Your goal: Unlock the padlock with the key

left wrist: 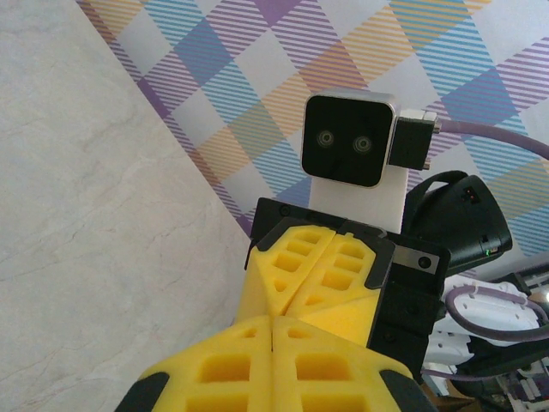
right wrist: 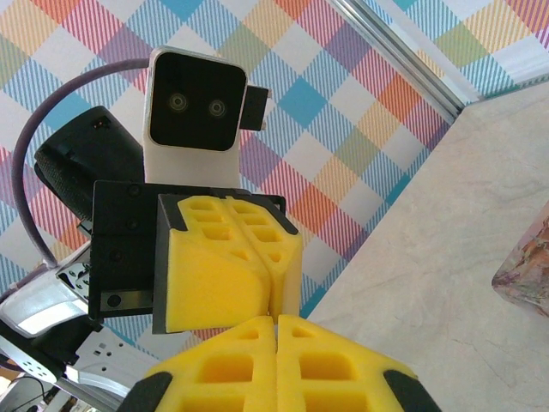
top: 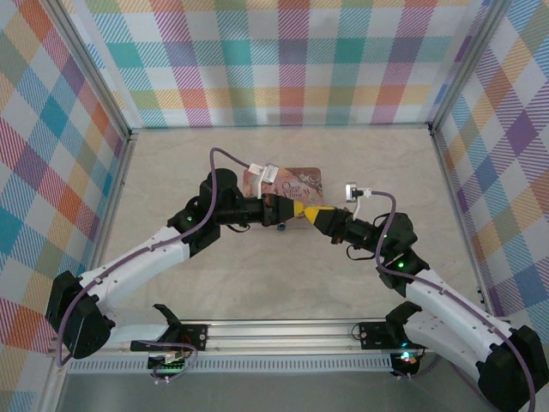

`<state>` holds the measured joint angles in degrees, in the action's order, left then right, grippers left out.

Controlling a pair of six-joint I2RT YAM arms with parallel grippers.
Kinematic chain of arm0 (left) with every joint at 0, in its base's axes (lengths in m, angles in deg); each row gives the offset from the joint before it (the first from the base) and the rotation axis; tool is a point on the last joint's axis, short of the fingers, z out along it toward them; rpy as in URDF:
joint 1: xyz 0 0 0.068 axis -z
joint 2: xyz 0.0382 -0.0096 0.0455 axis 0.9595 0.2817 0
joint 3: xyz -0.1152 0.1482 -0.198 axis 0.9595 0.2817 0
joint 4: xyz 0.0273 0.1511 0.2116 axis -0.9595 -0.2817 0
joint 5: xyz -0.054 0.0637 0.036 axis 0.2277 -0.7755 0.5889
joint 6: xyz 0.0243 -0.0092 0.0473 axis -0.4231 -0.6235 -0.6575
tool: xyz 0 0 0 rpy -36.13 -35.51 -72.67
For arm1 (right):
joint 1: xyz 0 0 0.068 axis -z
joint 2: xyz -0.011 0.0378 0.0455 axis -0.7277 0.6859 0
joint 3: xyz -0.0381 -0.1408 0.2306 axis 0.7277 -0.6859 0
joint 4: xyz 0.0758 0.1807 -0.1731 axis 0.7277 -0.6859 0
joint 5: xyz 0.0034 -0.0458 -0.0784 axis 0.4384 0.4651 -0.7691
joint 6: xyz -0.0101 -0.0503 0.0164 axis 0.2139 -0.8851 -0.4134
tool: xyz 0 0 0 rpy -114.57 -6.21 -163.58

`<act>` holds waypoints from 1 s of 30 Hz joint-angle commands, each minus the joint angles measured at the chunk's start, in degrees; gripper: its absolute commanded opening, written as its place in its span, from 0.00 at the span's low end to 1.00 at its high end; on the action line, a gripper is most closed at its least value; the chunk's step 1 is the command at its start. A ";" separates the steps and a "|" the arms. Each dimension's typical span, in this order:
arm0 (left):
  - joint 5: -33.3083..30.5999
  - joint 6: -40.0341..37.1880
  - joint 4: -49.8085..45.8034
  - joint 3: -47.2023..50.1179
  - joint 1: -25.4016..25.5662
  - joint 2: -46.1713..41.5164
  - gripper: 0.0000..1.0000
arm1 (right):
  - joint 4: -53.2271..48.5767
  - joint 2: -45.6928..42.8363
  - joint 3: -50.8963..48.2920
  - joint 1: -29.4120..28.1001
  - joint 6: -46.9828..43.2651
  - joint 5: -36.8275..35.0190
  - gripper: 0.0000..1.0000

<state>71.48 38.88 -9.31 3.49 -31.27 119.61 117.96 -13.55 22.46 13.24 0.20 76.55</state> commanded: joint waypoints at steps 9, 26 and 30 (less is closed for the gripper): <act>-5.33 -0.67 -1.83 -0.18 -0.13 -1.84 0.42 | -4.19 -2.03 -0.30 -0.39 -2.93 -1.29 0.00; -23.03 -3.60 -21.17 1.68 -5.10 -4.56 0.78 | -28.90 -8.73 1.88 0.32 -12.22 -16.08 0.00; -30.06 -5.17 -26.93 1.17 -6.01 -2.12 0.87 | -34.51 -8.40 2.86 0.67 -14.54 -21.71 0.00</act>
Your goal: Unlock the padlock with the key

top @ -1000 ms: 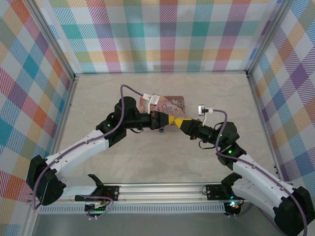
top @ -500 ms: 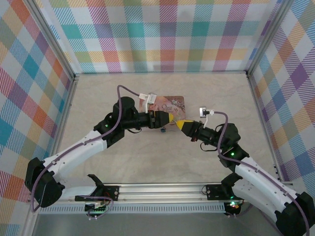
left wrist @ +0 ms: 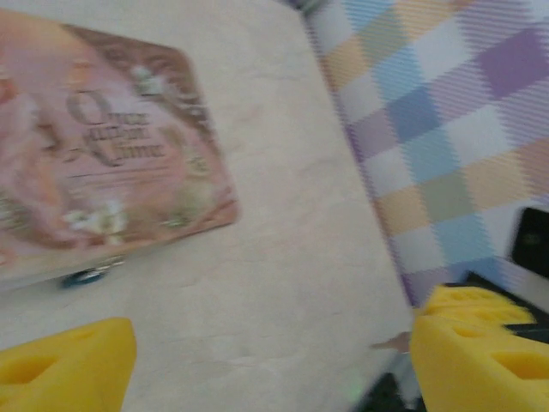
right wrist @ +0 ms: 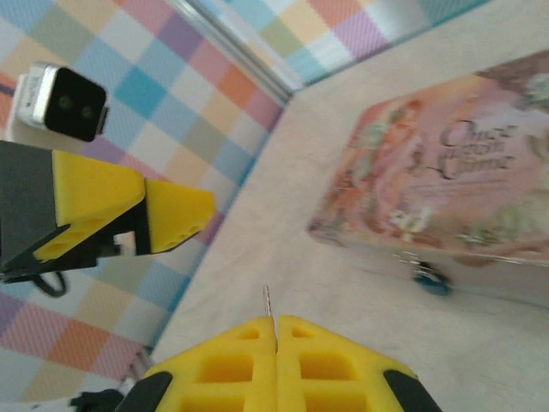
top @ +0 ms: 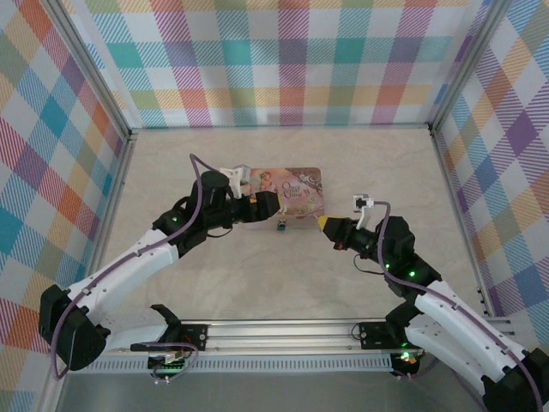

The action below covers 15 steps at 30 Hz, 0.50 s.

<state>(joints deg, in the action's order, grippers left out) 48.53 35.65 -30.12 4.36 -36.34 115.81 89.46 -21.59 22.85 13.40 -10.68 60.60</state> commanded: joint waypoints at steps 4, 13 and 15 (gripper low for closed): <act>-10.04 -1.42 -7.03 -0.27 -3.00 4.74 0.95 | -9.91 0.66 3.26 0.86 -5.97 -10.55 0.00; -12.36 -2.47 -4.42 -5.38 -10.93 15.65 1.00 | -13.46 5.29 6.50 1.74 -10.29 -15.65 0.00; -11.09 -2.64 -3.61 -8.39 -12.69 19.63 1.00 | -13.53 6.28 7.09 2.05 -10.71 -15.60 0.00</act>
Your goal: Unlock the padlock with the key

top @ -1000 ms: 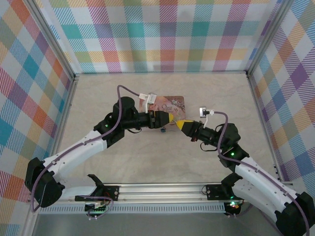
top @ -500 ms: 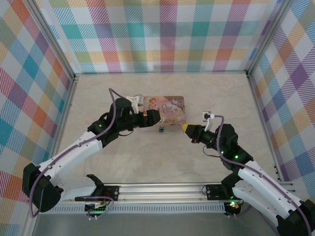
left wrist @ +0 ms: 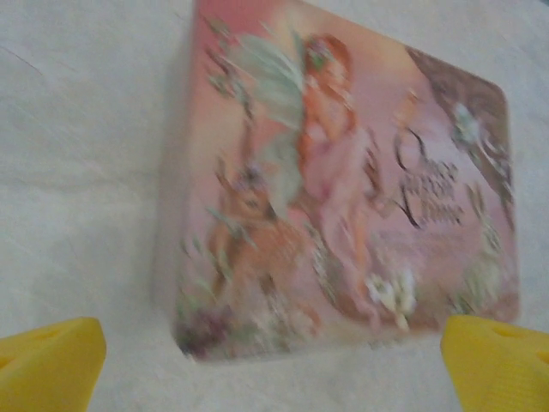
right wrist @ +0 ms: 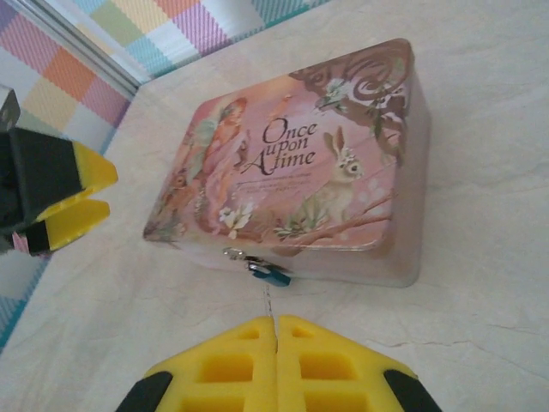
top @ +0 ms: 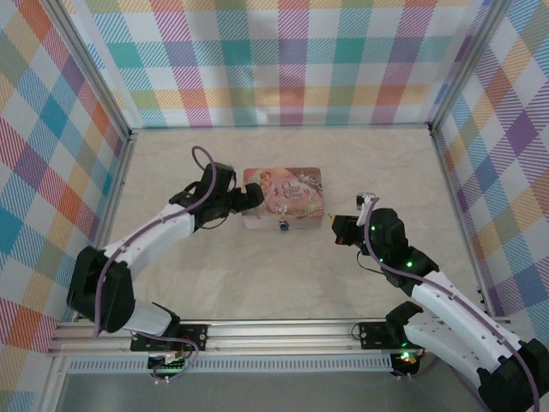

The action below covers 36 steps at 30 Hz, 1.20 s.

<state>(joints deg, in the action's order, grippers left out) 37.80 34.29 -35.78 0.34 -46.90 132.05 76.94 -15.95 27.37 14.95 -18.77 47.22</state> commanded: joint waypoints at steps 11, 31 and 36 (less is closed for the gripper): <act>6.05 1.14 -0.42 -25.06 -7.79 27.26 1.00 | -0.78 -0.03 1.53 0.90 -2.59 -1.04 0.00; 20.40 -2.59 -4.54 -40.14 -5.49 40.14 0.88 | -0.64 1.11 0.81 1.69 -4.08 -1.39 0.00; 17.52 -2.15 -3.19 -36.65 -6.12 36.18 0.96 | -1.24 2.49 1.60 1.86 -4.08 -2.08 0.00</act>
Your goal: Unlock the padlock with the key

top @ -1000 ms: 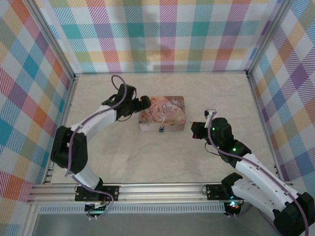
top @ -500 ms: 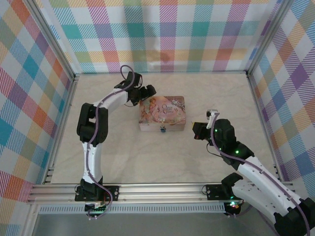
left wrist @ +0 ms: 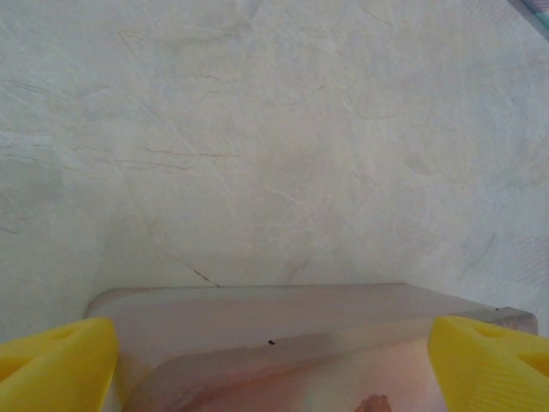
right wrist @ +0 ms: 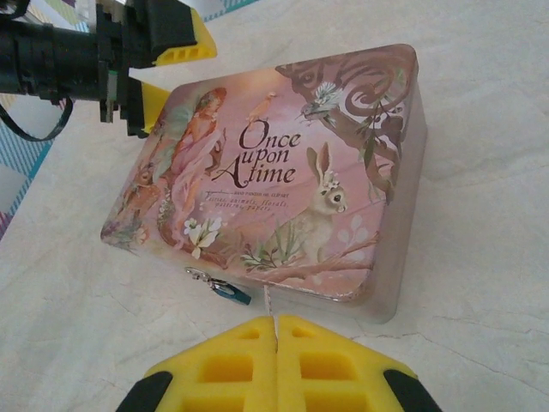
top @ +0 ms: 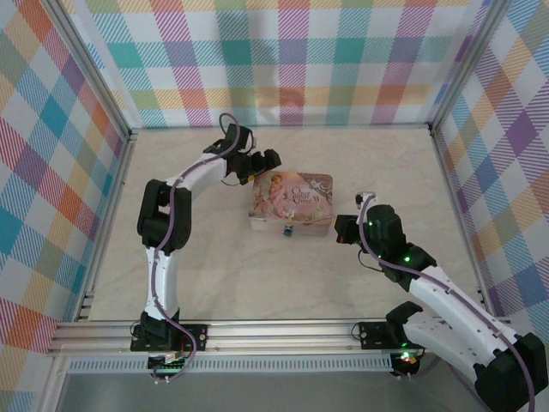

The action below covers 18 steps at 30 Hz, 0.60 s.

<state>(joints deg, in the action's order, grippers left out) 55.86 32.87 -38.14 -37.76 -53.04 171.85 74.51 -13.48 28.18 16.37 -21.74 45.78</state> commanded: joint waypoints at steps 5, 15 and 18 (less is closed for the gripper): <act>-4.00 -1.01 0.54 8.89 -0.44 -12.98 1.00 | 0.58 1.49 1.79 2.00 -1.90 -0.65 0.00; -6.92 -2.01 4.24 31.10 5.59 -32.92 1.00 | 3.95 15.90 9.80 10.80 -4.35 2.86 0.00; -7.93 -2.42 10.34 39.29 9.36 -38.21 1.00 | 4.20 22.03 13.91 13.51 -4.11 3.95 0.00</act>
<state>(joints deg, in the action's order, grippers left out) 49.63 32.22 -31.89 -4.54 -46.72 136.88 76.28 5.16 38.28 27.97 -24.69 48.05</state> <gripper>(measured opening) 0.998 0.059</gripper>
